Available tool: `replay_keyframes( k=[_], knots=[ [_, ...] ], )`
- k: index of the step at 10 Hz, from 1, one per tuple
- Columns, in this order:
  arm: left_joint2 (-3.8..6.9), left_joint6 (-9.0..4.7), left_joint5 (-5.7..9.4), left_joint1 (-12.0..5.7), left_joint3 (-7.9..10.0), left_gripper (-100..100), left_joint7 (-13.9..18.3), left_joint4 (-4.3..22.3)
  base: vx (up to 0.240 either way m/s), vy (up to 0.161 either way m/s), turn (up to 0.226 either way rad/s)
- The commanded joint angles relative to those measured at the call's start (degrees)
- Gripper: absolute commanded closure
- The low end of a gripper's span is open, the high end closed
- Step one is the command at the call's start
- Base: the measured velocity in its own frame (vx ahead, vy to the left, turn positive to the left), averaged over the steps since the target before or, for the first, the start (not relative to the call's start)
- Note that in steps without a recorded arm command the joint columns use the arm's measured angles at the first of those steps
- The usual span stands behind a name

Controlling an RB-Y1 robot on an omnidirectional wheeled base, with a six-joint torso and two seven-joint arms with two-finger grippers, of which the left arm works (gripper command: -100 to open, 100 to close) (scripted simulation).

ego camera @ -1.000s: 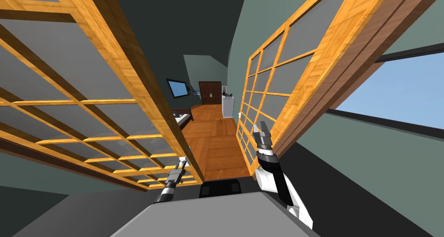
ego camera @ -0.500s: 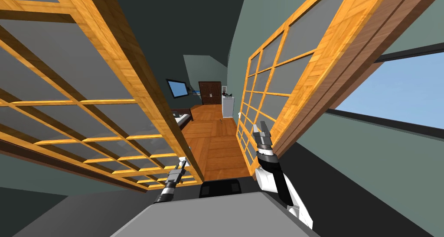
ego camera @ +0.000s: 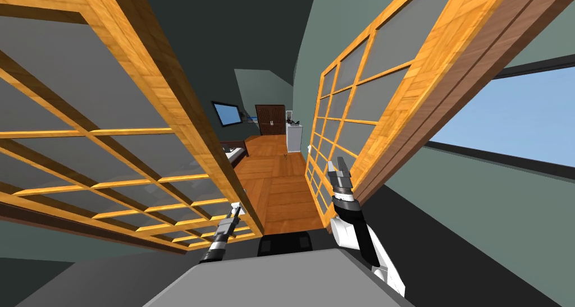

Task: Push the door open

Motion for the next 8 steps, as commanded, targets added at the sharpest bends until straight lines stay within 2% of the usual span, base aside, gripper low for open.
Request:
replay_keyframes(
  k=[1, 2, 3, 5, 6, 8],
  knots=[
    [0.48, -0.09, 1.82, -0.73, 0.20, 100, 2.9, 0.0, 0.040, 0.007, -0.030],
    [0.61, -0.05, 2.78, -0.99, 0.05, 100, 4.4, 0.2, 0.042, 0.011, -0.032],
    [0.61, -0.05, 2.78, -0.99, 0.05, 100, 4.6, 0.2, 0.028, 0.005, -0.014],
    [0.87, 0.03, 5.00, -1.56, -0.30, 100, 8.1, 0.6, 0.027, 0.007, -0.033],
    [0.87, 0.03, 5.00, -1.56, -0.30, 100, 8.5, 0.6, 0.036, 0.015, -0.012],
    [1.13, 0.13, 7.41, -2.19, -0.67, 100, 12.0, 1.1, 0.041, 0.012, -0.035]
  ],
)
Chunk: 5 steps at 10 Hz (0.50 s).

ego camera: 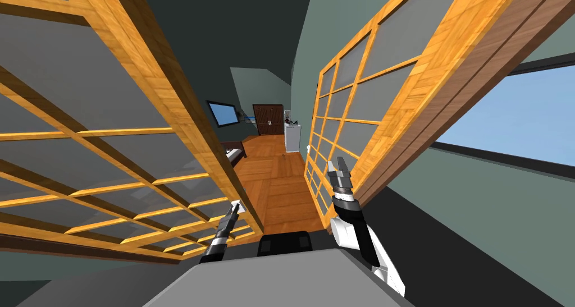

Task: Push the door open

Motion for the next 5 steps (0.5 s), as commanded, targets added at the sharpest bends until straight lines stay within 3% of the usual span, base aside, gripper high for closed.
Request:
replay_keyframes(
  k=[1, 2, 3, 4, 5],
  knots=[
    [0.69, 0.09, 1.09, -0.24, 0.52, 100, 2.1, -0.7, 0.026, 0.017, -0.012],
    [0.81, 0.14, 2.35, -0.56, 0.32, 100, 3.9, -0.5, 0.026, 0.024, -0.027],
    [0.81, 0.14, 2.35, -0.56, 0.32, 100, 4.2, -0.5, 0.025, 0.015, -0.022],
    [0.91, 0.19, 3.75, -0.93, 0.10, 100, 6.3, -0.2, 0.035, 0.011, -0.021],
    [0.91, 0.19, 3.75, -0.93, 0.10, 100, 6.5, -0.2, 0.024, 0.016, 0.000]
  ],
)
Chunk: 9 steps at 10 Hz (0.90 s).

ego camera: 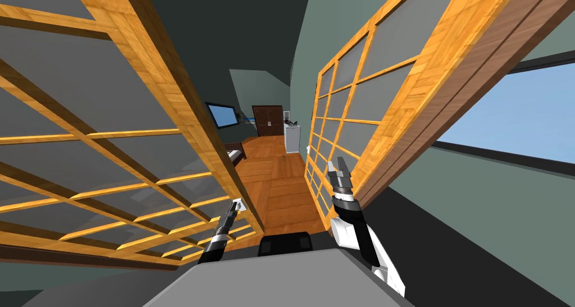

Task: Push the door open

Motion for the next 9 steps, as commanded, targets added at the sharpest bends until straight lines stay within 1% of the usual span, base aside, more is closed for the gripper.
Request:
replay_keyframes(
  k=[1, 2, 5, 8, 9],
  knots=[
    [0.44, 0.50, 1.80, -0.04, 0.24, 100, 2.8, -0.2, 0.019, 0.028, 0.009],
    [0.62, -0.15, 2.23, -0.29, -0.51, -100, 3.3, 0.5, -0.005, 0.023, -0.016],
    [0.75, -0.13, 4.50, -0.36, -2.03, -100, 6.9, 0.4, -0.030, 0.020, -0.023],
    [0.86, -0.12, 7.75, -0.45, -4.21, -100, 11.9, 0.4, -0.034, 0.017, -0.026],
    [0.88, -0.11, 9.11, -0.49, -5.12, -100, 13.5, 0.4, -0.033, 0.030, -0.032]
  ],
)
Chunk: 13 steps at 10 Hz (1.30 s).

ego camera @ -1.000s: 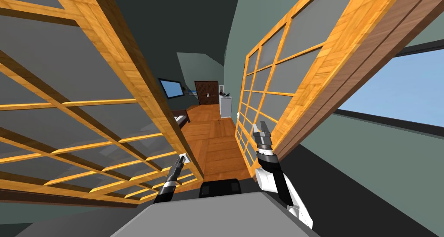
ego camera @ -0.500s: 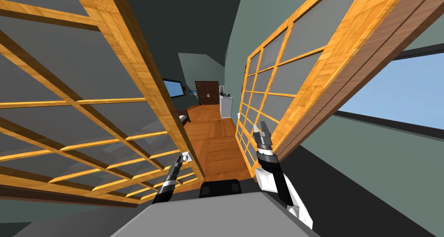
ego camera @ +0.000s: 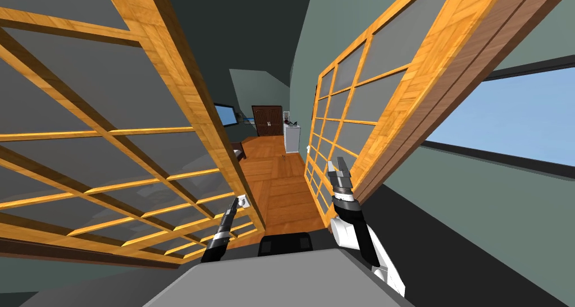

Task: Push the door open

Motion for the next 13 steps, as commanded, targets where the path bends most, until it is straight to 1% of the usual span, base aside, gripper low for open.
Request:
replay_keyframes(
  k=[1, 3, 4, 5, 6, 7, 8, 9, 10, 12, 13],
  knots=[
    [0.01, 0.05, 0.82, 0.01, -0.57, -100, 1.7, -0.1, -0.021, 0.022, -0.011],
    [0.05, 0.06, 3.55, -0.07, -2.40, -100, 5.3, -0.1, -0.035, 0.025, -0.027],
    [0.05, 0.06, 3.55, -0.07, -2.40, -100, 5.7, -0.1, -0.028, 0.021, -0.013],
    [0.04, 0.07, 5.13, -0.11, -3.46, -100, 8.0, -0.1, -0.026, 0.017, -0.019],
    [0.03, 0.08, 6.71, -0.16, -4.52, -100, 9.5, -0.2, -0.046, 0.025, -0.041],
    [0.03, 0.08, 6.71, -0.16, -4.52, -100, 10.2, -0.2, -0.033, 0.021, -0.018],
    [0.02, 0.09, 8.30, -0.20, -5.58, -100, 12.4, -0.2, -0.029, 0.026, -0.022],
    [-0.03, 0.10, 10.05, -0.25, -6.76, -100, 13.9, -0.2, -0.044, 0.025, -0.044],
    [-0.03, 0.10, 10.05, -0.25, -6.76, -100, 14.7, -0.2, -0.036, 0.022, -0.017],
    [-0.13, 0.12, 13.55, -0.35, -9.10, -100, 18.4, -0.2, -0.037, 0.030, -0.035],
    [-0.13, 0.12, 13.55, -0.35, -9.10, -100, 19.4, -0.2, -0.035, 0.026, -0.018]
  ],
)
